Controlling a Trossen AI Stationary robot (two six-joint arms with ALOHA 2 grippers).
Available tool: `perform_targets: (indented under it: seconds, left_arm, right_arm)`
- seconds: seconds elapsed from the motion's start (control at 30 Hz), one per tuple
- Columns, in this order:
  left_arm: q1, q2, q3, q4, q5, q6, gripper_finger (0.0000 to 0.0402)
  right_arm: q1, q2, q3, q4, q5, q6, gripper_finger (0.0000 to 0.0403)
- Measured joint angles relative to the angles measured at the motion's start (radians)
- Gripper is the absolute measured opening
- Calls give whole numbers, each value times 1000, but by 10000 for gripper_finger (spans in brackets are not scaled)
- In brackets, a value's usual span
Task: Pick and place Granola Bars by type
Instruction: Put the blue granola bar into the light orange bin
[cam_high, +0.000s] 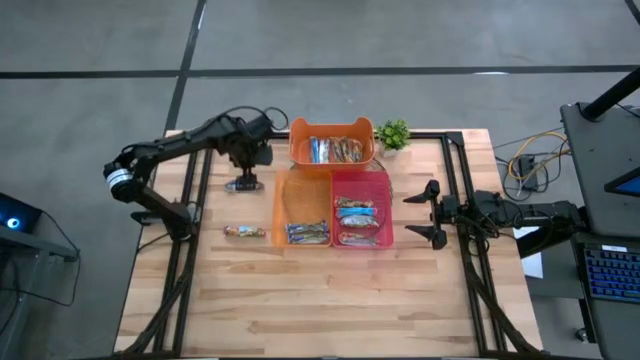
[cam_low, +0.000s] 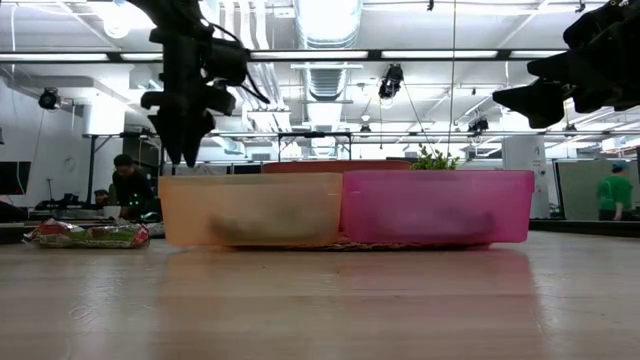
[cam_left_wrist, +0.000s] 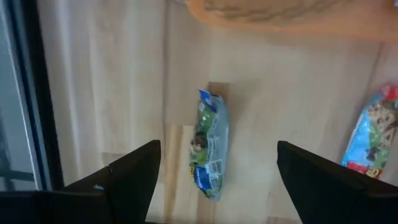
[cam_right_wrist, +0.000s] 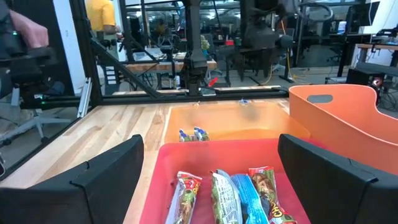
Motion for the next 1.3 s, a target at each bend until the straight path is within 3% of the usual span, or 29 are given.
perform_targets:
  seconds: [0.33,0.73,1.3]
  left_arm:
    - [128,17,25,80,23,135,300]
    - [158,172,18,99,18,75,300]
    - [147,189,-197,282,13,73,300]
  right_arm:
    - [0,0,0,0,0,-1,359]
    - [0,0,0,0,0,-1,359]
    - [0,0,0,0,0,-2,359]
